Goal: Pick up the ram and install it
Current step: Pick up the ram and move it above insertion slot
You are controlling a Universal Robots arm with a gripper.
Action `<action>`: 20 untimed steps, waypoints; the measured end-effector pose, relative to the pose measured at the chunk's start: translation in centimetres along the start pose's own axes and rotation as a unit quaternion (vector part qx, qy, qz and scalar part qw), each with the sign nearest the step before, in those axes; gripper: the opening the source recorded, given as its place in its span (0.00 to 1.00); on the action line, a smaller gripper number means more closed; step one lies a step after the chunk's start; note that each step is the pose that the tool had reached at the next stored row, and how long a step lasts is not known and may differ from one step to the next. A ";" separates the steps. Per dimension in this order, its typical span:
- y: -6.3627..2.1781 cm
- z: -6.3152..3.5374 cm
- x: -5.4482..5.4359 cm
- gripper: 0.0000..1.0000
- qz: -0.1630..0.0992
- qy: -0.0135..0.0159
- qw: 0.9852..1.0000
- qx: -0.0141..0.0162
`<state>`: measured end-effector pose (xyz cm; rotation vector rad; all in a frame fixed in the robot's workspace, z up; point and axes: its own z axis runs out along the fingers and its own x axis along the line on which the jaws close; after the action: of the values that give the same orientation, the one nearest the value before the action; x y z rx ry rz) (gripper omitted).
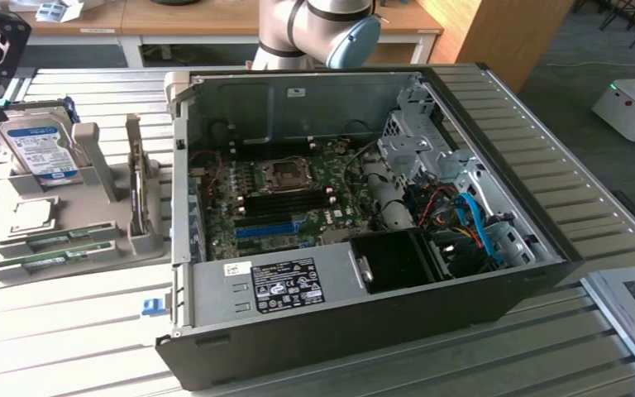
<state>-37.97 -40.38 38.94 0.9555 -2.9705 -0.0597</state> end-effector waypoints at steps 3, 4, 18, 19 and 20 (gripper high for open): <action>0.00 0.00 0.0 0.10 -0.017 0.001 1.000 0.000; 0.00 0.00 0.0 0.10 -0.024 0.001 1.000 0.000; 0.00 0.02 0.0 0.10 -0.110 0.005 0.994 0.001; 0.00 0.01 0.0 0.10 -0.116 0.005 0.993 0.001; 0.00 0.02 0.0 0.10 -0.122 0.005 0.993 0.001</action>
<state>-37.97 -40.38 38.92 1.3083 -2.8280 -0.0553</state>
